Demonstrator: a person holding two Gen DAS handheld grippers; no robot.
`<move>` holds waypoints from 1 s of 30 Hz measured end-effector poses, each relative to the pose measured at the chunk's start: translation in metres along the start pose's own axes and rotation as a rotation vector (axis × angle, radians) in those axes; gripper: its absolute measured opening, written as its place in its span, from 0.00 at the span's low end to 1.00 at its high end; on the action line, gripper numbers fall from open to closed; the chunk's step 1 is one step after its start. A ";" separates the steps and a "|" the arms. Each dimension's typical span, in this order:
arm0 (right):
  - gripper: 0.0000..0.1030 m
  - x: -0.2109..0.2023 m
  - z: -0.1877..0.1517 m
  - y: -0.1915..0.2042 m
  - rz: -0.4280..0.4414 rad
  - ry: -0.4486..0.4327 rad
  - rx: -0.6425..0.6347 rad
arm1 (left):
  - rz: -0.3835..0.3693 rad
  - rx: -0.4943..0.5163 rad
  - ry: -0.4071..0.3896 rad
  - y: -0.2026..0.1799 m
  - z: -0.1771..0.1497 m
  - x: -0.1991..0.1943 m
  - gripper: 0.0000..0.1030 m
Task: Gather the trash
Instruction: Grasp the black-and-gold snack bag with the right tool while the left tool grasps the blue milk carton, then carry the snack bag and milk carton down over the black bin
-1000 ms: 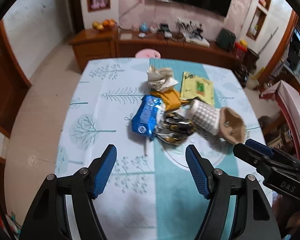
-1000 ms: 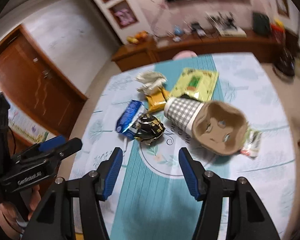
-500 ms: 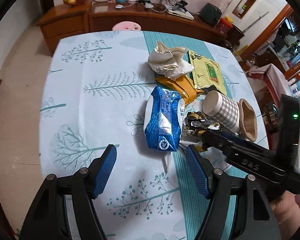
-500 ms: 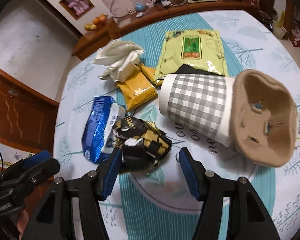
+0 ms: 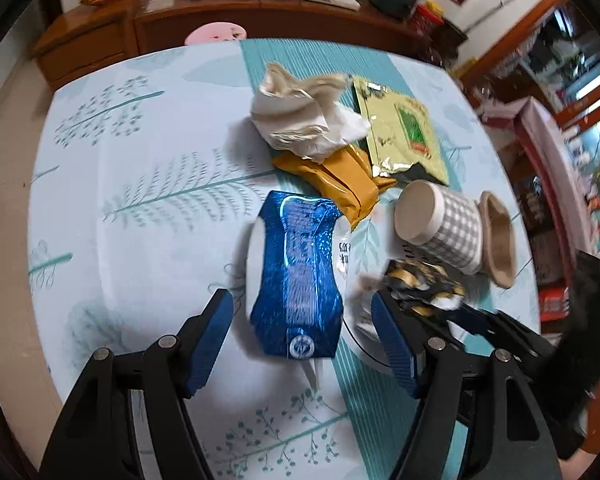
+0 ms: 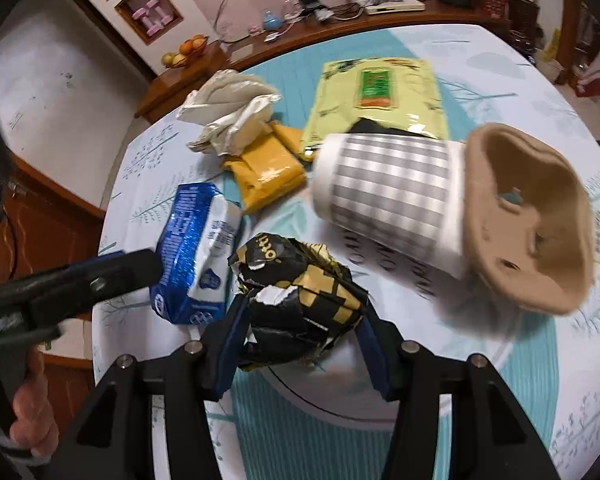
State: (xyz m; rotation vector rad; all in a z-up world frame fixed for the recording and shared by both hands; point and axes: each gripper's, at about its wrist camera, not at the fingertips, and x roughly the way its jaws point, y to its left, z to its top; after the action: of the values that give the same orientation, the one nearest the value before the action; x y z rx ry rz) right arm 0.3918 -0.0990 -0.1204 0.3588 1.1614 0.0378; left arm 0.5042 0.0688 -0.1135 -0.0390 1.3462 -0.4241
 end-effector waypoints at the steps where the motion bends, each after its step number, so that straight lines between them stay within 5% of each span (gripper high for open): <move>1: 0.51 -0.003 -0.002 -0.002 -0.007 -0.003 0.004 | 0.011 0.012 0.016 -0.003 0.003 0.007 0.68; 6: 0.51 -0.006 -0.006 -0.007 -0.016 0.005 0.038 | 0.042 0.031 0.088 -0.008 0.011 0.034 0.68; 9: 0.51 -0.007 -0.008 -0.009 -0.020 0.005 0.055 | 0.059 0.015 0.094 -0.009 0.011 0.042 0.57; 15: 0.51 -0.017 -0.013 -0.010 -0.006 -0.006 0.061 | 0.100 0.032 0.070 -0.021 0.001 0.043 0.55; 30: 0.51 -0.064 -0.065 -0.043 0.047 -0.005 0.058 | 0.078 0.071 0.110 -0.066 -0.093 0.002 0.55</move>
State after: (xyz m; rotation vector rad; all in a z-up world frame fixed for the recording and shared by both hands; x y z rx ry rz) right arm 0.3009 -0.1364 -0.0982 0.4373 1.1508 0.0438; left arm 0.3979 0.0272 -0.1199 0.0967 1.4351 -0.4127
